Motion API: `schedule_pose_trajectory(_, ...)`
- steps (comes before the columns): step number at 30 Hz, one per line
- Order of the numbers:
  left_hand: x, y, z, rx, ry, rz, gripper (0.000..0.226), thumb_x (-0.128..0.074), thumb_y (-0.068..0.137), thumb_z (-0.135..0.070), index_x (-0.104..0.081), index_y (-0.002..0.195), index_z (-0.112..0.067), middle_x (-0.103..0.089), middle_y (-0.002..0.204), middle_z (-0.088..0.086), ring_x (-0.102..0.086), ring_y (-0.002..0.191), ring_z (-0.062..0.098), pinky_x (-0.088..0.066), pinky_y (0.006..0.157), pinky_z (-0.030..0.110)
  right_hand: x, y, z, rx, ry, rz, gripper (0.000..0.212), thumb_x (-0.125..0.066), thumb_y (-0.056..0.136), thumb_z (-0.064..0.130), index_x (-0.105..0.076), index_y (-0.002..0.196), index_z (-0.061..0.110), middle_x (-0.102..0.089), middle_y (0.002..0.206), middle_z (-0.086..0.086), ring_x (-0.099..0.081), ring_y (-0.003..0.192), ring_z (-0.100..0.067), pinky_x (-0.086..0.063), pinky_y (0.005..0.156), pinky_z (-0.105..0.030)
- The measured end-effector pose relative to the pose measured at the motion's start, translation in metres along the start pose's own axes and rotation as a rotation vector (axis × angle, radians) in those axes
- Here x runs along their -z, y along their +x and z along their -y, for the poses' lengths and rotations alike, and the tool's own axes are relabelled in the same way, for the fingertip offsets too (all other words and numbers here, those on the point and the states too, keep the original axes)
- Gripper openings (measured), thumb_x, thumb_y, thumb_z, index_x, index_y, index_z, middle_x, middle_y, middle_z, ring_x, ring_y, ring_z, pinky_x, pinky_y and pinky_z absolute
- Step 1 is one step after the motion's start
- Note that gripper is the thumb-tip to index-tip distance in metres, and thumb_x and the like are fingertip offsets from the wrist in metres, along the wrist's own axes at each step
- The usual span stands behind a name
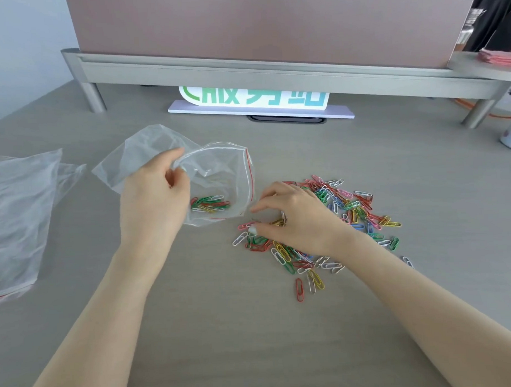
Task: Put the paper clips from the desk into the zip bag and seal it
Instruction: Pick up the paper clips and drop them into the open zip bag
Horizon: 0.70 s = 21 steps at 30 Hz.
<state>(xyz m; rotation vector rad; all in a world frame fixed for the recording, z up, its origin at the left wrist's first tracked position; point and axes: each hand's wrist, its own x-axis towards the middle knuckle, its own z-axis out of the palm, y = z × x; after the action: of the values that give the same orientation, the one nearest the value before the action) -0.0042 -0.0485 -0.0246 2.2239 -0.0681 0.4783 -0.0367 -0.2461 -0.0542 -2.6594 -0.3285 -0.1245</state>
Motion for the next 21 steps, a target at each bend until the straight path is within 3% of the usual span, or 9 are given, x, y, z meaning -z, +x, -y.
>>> schedule_pose_trajectory(2,-0.001,-0.001,-0.001,-0.004,-0.006,0.009,0.04,-0.042,0.09,-0.013,-0.057,0.123,-0.029,-0.055,0.065,-0.003,-0.051,0.058,0.012,-0.036,0.054,0.019,0.0,-0.002,0.004,0.02,-0.083,0.086,0.047,-0.058,0.077,0.058,-0.054,0.12,0.038,-0.046,0.12,0.014,-0.038,0.114,-0.011,-0.019,0.101,-0.03)
schedule_pose_trajectory(5,-0.001,-0.001,0.0,0.0,-0.007,0.009,0.039,-0.043,0.089,-0.013,-0.059,0.121,-0.029,-0.056,0.065,0.0,-0.051,0.058,0.015,-0.038,0.054,0.025,-0.005,-0.004,0.004,0.074,-0.103,0.133,0.047,-0.059,0.078,0.056,-0.054,0.121,0.038,-0.043,0.122,0.017,-0.033,0.113,-0.009,-0.014,0.094,-0.026)
schedule_pose_trajectory(9,-0.003,-0.002,-0.001,0.005,-0.013,0.018,0.038,-0.044,0.089,-0.012,-0.06,0.119,-0.029,-0.054,0.063,-0.003,-0.047,0.05,0.007,-0.035,0.05,0.023,-0.008,-0.003,-0.005,0.096,0.018,0.132,0.033,-0.061,0.084,0.038,-0.061,0.115,0.032,-0.052,0.117,0.01,-0.045,0.112,-0.016,-0.03,0.101,-0.033)
schedule_pose_trajectory(11,-0.004,-0.004,-0.002,0.017,-0.02,0.031,0.037,-0.044,0.089,-0.013,-0.06,0.118,-0.03,-0.053,0.064,-0.003,-0.046,0.049,0.003,-0.034,0.05,0.022,-0.006,-0.003,-0.008,0.104,0.066,0.14,0.029,-0.062,0.084,0.031,-0.063,0.113,0.027,-0.054,0.113,0.007,-0.049,0.107,-0.016,-0.038,0.096,-0.034)
schedule_pose_trajectory(15,-0.007,-0.006,-0.003,0.021,-0.048,0.055,0.036,-0.045,0.089,-0.014,-0.061,0.116,-0.031,-0.056,0.066,-0.001,-0.045,0.05,0.011,-0.038,0.051,0.024,-0.002,-0.006,-0.009,0.096,0.125,0.148,0.026,-0.061,0.085,0.023,-0.063,0.111,0.023,-0.048,0.098,0.012,-0.041,0.088,0.001,-0.033,0.079,-0.018)
schedule_pose_trajectory(18,-0.009,-0.008,-0.003,0.015,-0.054,0.075,0.037,-0.045,0.089,-0.014,-0.061,0.116,-0.032,-0.058,0.067,0.004,-0.047,0.054,0.018,-0.039,0.053,0.026,-0.001,-0.007,-0.008,0.08,0.147,0.166,0.026,-0.06,0.085,0.02,-0.062,0.111,0.023,-0.047,0.098,0.013,-0.045,0.088,-0.002,-0.035,0.078,-0.018)
schedule_pose_trajectory(21,-0.011,-0.008,-0.003,0.015,-0.059,0.076,0.038,-0.044,0.089,-0.014,-0.061,0.116,-0.033,-0.057,0.067,0.001,-0.042,0.05,0.015,-0.038,0.051,0.025,0.002,-0.008,-0.006,0.064,0.164,0.186,0.026,-0.059,0.085,0.015,-0.063,0.109,0.022,-0.051,0.098,0.009,-0.049,0.088,-0.006,-0.039,0.08,-0.02)
